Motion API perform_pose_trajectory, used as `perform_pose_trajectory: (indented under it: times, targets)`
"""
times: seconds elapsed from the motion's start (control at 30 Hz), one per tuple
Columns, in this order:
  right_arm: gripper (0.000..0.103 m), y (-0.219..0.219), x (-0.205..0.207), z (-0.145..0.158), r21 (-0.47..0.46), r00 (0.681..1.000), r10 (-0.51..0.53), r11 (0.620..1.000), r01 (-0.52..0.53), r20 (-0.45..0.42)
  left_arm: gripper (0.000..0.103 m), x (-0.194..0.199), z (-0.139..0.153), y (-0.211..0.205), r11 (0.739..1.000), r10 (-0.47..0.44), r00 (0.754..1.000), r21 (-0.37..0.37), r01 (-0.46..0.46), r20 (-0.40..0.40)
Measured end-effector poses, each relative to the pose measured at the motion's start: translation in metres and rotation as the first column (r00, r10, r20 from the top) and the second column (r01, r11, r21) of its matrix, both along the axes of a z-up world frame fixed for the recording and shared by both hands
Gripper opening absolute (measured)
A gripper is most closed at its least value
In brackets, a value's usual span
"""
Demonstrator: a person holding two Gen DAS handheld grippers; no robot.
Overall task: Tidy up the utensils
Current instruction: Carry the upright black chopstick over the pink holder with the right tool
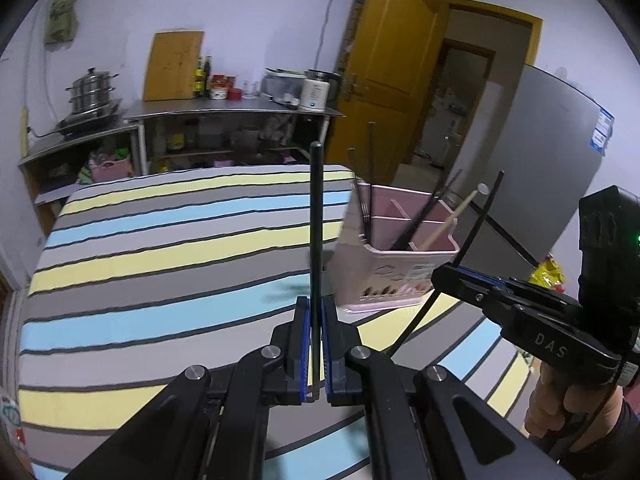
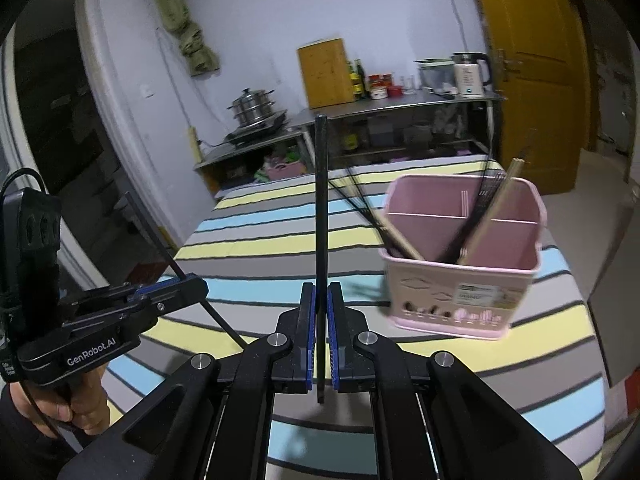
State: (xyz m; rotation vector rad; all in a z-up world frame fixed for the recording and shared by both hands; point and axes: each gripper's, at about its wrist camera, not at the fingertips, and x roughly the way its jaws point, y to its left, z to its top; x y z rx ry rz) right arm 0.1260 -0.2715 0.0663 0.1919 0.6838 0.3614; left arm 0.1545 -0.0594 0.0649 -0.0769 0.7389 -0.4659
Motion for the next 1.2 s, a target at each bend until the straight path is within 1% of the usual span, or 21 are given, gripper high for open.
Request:
perform_pose_trajectory:
  times: [0.13, 0.27, 0.43, 0.6, 0.8, 0.93, 1.2]
  targets:
    - [0.005, -0.020, 0.000, 0.008, 0.014, 0.999, -0.045, 0.999, 0.044, 0.015, 0.005, 0.009, 0.013, -0.022, 0.999, -0.044, 0.999, -0.012, 0.044, 0.021]
    - [0.005, -0.038, 0.002, 0.022, 0.019, 0.996, -0.079, 0.997, 0.078, 0.043, 0.005, 0.018, 0.035, -0.044, 0.996, -0.089, 0.994, -0.018, 0.090, 0.066]
    - [0.005, -0.054, 0.006, 0.042, 0.025, 0.989, -0.114, 0.993, 0.112, 0.091, 0.005, 0.025, 0.058, -0.065, 0.992, -0.119, 0.986, -0.035, 0.124, 0.114]
    - [0.005, -0.065, 0.012, 0.066, 0.033, 0.979, -0.141, 0.990, 0.138, 0.150, 0.005, 0.039, 0.080, -0.077, 0.990, -0.121, 0.980, -0.051, 0.130, 0.158]
    - [0.005, -0.067, 0.024, 0.085, 0.037, 0.967, -0.161, 0.987, 0.157, 0.199, 0.005, 0.059, 0.100, -0.081, 0.990, -0.104, 0.976, -0.075, 0.120, 0.193]
    - [0.005, -0.068, 0.034, 0.086, 0.040, 0.963, -0.172, 0.985, 0.168, 0.208, 0.005, 0.072, 0.100, -0.086, 0.991, -0.100, 0.975, -0.072, 0.116, 0.198]
    - [0.005, -0.068, 0.045, 0.067, 0.019, 0.961, -0.196, 0.980, 0.196, 0.194, 0.005, 0.089, 0.073, -0.098, 0.993, -0.109, 0.982, -0.036, 0.116, 0.156]
